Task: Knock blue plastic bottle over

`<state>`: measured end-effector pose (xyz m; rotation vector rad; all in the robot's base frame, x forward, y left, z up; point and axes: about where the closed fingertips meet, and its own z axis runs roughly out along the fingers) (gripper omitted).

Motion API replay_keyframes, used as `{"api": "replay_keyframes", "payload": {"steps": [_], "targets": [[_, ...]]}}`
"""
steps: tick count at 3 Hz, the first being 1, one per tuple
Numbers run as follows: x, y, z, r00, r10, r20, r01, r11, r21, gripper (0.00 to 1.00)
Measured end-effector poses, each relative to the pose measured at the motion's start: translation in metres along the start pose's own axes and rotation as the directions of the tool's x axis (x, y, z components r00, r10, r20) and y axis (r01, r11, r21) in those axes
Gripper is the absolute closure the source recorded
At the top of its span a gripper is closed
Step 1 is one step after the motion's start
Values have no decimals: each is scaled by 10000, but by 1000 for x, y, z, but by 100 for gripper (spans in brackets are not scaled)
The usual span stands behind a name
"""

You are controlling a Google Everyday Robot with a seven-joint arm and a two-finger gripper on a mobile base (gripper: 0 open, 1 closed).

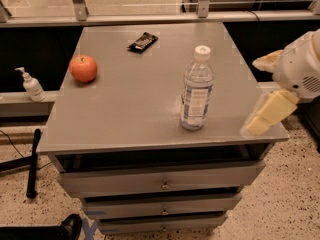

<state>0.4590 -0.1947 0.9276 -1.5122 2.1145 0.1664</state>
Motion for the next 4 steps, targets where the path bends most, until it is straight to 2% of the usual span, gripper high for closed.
{"api": "replay_keyframes", "payload": {"steps": [1,2,3,4], "targets": [[-23,-9,38,9746,640,2146,-642,9979,-60,0],[-65,-20,59,9002,1050,4226,-1154,9933,-10,0],[-107,-29,68,8192,1212,5605,-1458,9893,-8,18],[-136,-37,74,7623,1244,6351,-1561,9877,-60,42]]}}
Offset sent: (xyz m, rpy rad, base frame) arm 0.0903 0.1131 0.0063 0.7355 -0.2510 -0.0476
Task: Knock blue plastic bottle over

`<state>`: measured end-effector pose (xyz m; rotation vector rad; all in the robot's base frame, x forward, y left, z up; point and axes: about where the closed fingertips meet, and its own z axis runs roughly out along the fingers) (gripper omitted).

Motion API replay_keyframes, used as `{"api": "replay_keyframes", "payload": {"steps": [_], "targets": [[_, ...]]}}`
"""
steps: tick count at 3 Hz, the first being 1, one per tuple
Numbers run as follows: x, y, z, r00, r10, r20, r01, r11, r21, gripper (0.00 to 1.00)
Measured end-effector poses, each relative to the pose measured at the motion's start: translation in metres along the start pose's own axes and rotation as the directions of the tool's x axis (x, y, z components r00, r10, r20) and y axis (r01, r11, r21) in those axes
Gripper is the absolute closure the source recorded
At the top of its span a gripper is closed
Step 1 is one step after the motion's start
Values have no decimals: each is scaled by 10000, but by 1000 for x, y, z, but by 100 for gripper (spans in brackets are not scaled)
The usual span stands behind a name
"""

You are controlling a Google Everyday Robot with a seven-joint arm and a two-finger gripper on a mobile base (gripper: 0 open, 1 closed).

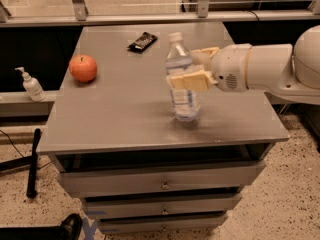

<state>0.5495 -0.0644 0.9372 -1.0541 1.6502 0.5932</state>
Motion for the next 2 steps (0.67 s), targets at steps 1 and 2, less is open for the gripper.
{"api": "replay_keyframes", "payload": {"steps": [1,2], "targets": [[-18,-3,22,9993,-268,261,273,9994,-192,64],[-36,5,63,9913,-1287,-280,1254,9870,-1002,88]]}}
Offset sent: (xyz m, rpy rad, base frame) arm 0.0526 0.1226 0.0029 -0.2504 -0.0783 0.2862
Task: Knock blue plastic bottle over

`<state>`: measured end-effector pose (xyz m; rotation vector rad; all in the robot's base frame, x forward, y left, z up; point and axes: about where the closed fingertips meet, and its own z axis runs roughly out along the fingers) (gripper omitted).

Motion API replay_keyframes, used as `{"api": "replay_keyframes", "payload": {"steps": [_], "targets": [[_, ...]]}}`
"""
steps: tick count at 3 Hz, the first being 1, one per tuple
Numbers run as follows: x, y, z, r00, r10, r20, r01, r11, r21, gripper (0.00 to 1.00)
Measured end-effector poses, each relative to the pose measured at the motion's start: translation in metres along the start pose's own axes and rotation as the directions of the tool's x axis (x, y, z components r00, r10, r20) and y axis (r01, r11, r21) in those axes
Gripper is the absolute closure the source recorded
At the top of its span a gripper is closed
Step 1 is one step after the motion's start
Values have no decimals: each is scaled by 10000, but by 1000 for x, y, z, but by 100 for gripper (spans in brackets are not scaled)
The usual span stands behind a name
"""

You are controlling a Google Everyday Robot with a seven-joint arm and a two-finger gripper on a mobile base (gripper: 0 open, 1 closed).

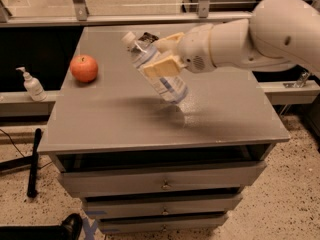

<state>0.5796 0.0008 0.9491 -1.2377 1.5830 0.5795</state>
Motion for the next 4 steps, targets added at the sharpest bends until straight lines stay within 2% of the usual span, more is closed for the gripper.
{"api": "replay_keyframes", "payload": {"steps": [1,2,3,4], "targets": [[-3,23,45,9833,-1412,-1152,1258,9833,-1313,100],[7,60,84,9198,-3238,-2216,2476,9172,-3122,100],[23,89,103,8565,-4370,-2747,2886,8467,-4471,100],[34,99,111,8141,-4913,-3096,2880,8045,-5194,83]]}}
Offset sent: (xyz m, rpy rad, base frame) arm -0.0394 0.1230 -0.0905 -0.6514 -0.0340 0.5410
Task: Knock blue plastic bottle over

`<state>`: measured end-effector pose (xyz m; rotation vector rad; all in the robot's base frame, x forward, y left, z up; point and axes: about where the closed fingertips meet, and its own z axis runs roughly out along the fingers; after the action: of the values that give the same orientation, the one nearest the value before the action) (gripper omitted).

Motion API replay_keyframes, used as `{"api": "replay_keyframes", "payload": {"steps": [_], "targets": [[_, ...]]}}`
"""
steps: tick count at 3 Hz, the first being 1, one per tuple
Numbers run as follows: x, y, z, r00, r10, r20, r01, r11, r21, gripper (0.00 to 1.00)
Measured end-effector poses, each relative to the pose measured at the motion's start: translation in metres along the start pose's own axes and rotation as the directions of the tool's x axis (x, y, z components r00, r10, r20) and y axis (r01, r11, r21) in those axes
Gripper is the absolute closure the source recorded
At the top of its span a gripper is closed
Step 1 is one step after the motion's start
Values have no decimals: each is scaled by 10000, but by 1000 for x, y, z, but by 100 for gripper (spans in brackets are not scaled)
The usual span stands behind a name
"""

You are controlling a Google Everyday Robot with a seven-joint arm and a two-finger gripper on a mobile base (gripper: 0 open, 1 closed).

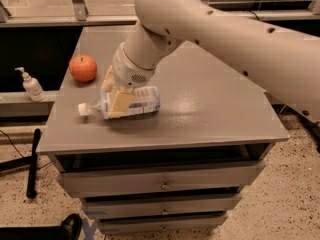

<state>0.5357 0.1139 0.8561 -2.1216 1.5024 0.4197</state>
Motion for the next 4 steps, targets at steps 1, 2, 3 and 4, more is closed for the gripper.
{"api": "replay_keyframes", "payload": {"steps": [1,2,3,4], "targets": [[2,1,1,9998,-75,-202,71,9997,-212,61],[2,1,1,9998,-74,-203,69,9997,-213,37],[31,-1,-11,9980,601,-212,-608,9975,-351,13],[73,-1,-33,9862,1657,-23,-1657,9857,-304,0]]}}
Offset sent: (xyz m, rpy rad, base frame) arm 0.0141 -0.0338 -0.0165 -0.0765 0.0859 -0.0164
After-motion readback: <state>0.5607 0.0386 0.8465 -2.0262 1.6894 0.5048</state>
